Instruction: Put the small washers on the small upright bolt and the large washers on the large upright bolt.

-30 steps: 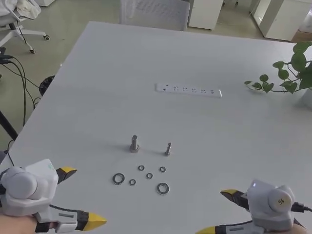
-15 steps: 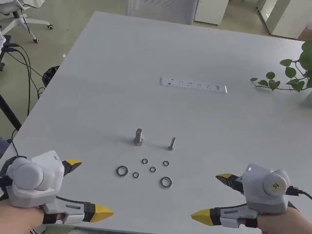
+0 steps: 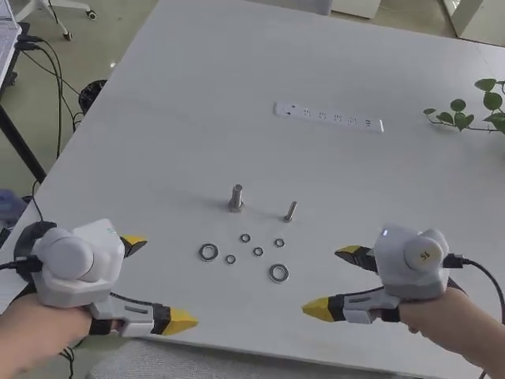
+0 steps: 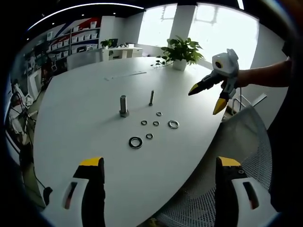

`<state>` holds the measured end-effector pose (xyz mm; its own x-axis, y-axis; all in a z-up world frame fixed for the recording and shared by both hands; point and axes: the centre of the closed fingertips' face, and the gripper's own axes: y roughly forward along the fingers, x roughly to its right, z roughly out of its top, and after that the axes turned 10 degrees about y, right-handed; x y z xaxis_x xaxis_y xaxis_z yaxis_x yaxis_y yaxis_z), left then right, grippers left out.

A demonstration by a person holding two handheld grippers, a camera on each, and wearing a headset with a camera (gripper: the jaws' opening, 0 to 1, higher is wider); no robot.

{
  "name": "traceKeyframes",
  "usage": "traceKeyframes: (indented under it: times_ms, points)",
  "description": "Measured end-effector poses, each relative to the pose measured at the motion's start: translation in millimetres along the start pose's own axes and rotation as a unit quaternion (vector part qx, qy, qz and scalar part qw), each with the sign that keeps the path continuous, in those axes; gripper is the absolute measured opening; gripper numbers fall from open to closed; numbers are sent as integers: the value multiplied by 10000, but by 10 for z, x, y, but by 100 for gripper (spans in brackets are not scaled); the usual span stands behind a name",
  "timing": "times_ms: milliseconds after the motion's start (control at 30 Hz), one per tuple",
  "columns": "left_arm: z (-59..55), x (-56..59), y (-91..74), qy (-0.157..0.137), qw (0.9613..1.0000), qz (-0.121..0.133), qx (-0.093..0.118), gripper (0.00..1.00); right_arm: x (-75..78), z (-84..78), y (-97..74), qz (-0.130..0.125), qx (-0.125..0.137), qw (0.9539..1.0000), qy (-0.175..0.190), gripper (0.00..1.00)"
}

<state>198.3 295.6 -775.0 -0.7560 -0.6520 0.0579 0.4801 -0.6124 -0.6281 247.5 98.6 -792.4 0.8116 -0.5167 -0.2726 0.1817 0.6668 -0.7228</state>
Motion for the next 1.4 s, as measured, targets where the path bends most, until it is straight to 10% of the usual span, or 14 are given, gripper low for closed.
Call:
traceKeyframes:
  times_ms: [833, 1400]
  points:
    - [2, 105, -39, 183, 9995, -275, -22, 92, 75, 49, 455, -2, -852, 9946, -597, 63]
    - [-78, 80, -60, 305, 9988, -385, -74, 94, 162, -26, 766, -40, -1667, 9783, -1227, 54]
